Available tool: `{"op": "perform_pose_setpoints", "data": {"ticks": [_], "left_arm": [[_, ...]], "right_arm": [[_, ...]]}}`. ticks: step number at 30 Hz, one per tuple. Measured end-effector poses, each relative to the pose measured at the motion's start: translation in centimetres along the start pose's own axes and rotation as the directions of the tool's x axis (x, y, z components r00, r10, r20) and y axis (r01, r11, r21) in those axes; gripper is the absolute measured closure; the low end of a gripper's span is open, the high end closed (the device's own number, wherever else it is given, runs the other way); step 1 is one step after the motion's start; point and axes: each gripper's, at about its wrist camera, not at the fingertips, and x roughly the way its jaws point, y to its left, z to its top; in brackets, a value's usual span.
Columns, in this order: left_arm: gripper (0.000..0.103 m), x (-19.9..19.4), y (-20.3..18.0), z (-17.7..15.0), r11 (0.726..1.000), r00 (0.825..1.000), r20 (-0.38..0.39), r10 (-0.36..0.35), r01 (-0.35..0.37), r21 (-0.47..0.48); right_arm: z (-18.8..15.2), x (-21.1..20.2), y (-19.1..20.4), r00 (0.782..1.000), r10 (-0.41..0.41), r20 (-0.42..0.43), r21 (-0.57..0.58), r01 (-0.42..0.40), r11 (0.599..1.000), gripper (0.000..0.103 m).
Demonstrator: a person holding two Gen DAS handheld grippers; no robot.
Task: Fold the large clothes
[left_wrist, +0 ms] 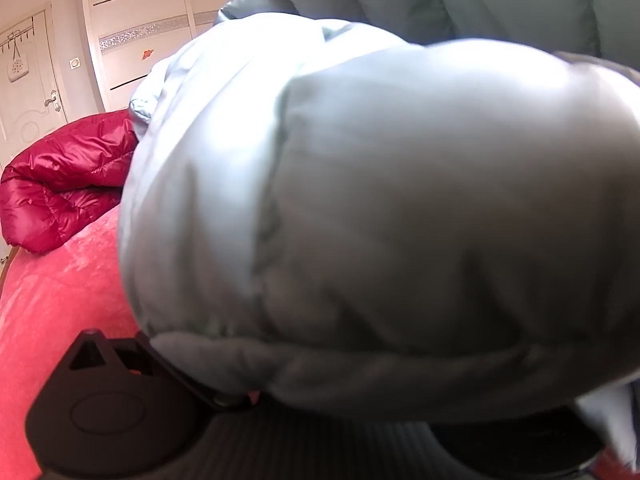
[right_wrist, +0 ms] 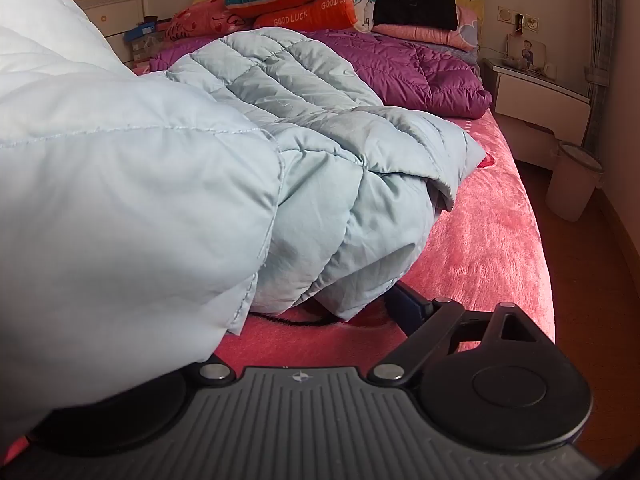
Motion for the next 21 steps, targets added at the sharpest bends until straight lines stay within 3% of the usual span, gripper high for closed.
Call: {"op": "perform_pose_setpoints", "data": {"ticks": [13,21], "left_arm": [[0.000,-1.0,0.7,0.6,1.000,1.000,-0.013,0.004,-0.004,-0.003],[0.000,-3.0,3.4,0.0,0.995,0.995,-0.021,-0.099,0.099,-0.020]], "right_arm": [[-0.1,-0.3,0.9,1.000,-0.013,0.004,-0.017,0.013,1.000,0.000],[0.1,-0.7,-0.7,0.999,0.028,-0.023,-0.013,-0.029,1.000,0.000]]}}
